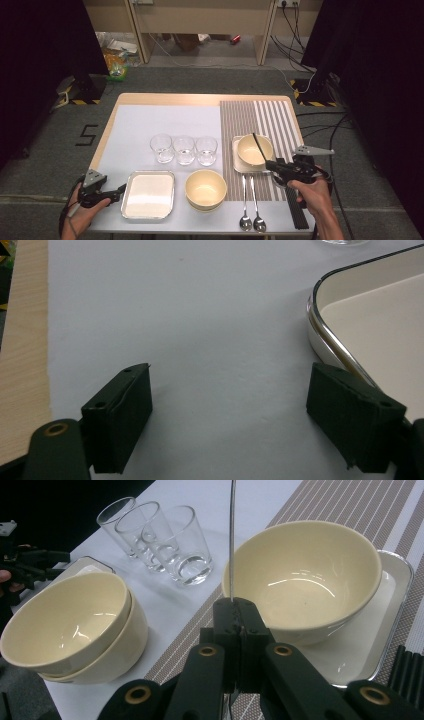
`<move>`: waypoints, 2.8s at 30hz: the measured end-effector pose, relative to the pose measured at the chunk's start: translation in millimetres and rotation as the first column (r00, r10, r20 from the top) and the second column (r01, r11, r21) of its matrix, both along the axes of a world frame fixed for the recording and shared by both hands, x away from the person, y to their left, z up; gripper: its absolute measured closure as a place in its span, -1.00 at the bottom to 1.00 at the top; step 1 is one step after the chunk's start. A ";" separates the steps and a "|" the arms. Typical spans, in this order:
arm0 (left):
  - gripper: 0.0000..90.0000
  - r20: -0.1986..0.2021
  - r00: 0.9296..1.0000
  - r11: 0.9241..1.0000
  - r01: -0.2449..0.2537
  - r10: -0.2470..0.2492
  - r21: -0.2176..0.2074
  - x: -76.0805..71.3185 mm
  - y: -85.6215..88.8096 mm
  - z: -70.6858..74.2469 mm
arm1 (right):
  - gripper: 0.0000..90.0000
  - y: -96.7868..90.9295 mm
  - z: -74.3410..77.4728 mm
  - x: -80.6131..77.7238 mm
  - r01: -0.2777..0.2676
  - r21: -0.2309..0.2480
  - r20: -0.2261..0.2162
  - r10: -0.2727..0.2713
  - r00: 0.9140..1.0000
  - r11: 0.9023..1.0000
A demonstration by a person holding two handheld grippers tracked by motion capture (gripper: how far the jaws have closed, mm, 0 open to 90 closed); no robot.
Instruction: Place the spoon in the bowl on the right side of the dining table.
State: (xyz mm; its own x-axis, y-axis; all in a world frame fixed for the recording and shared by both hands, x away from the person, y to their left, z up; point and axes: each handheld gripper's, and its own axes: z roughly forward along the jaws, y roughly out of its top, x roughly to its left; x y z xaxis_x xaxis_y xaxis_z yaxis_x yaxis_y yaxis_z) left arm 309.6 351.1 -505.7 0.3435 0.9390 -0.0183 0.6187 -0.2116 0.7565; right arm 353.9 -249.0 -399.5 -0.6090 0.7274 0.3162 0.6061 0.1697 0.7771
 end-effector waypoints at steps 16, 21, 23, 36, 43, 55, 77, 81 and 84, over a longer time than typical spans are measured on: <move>-0.62 0.000 1.000 1.000 0.000 0.000 -0.001 0.0 0.0 0.0 | 1.00 9.2 13.3 20.2 -0.013 0.009 0.024 0.013 1.000 1.000; -0.62 0.000 1.000 1.000 -0.001 0.001 -0.001 0.0 0.0 0.0 | 1.00 13.5 15.7 27.2 -0.017 0.010 0.027 0.016 1.000 1.000; -0.62 -0.001 1.000 1.000 0.000 0.000 0.000 0.0 0.0 0.0 | 1.00 15.0 16.9 29.9 -0.014 0.010 0.022 0.013 1.000 1.000; -0.61 0.001 1.000 1.000 -0.003 0.003 -0.011 0.3 0.5 -0.4 | 1.00 31.7 21.1 52.7 -0.024 0.011 0.027 0.024 0.999 1.000; -0.61 0.002 1.000 1.000 -0.004 0.004 -0.008 0.2 0.2 -0.4 | 1.00 38.6 20.1 65.1 -0.032 0.013 0.032 0.031 0.999 0.999; -0.61 -0.002 1.000 1.000 -0.001 0.001 -0.006 0.2 0.3 -0.1 | 1.00 42.2 8.0 84.5 0.001 0.003 0.021 -0.001 1.000 1.000; -0.61 -0.005 1.000 1.000 -0.001 0.001 -0.010 0.1 0.9 0.1 | 0.99 62.3 -19.0 100.9 -0.021 -0.093 -0.003 0.021 1.000 0.995; -0.61 0.006 1.000 1.000 -0.006 0.006 -0.012 0.4 0.3 -0.8 | 0.99 63.7 -24.1 102.8 -0.022 -0.116 -0.014 0.020 1.000 0.993; -0.60 -0.004 1.000 1.000 -0.001 0.001 -0.012 0.2 0.9 -0.1 | 1.00 64.7 -26.7 104.2 -0.026 -0.123 -0.013 0.025 1.000 0.992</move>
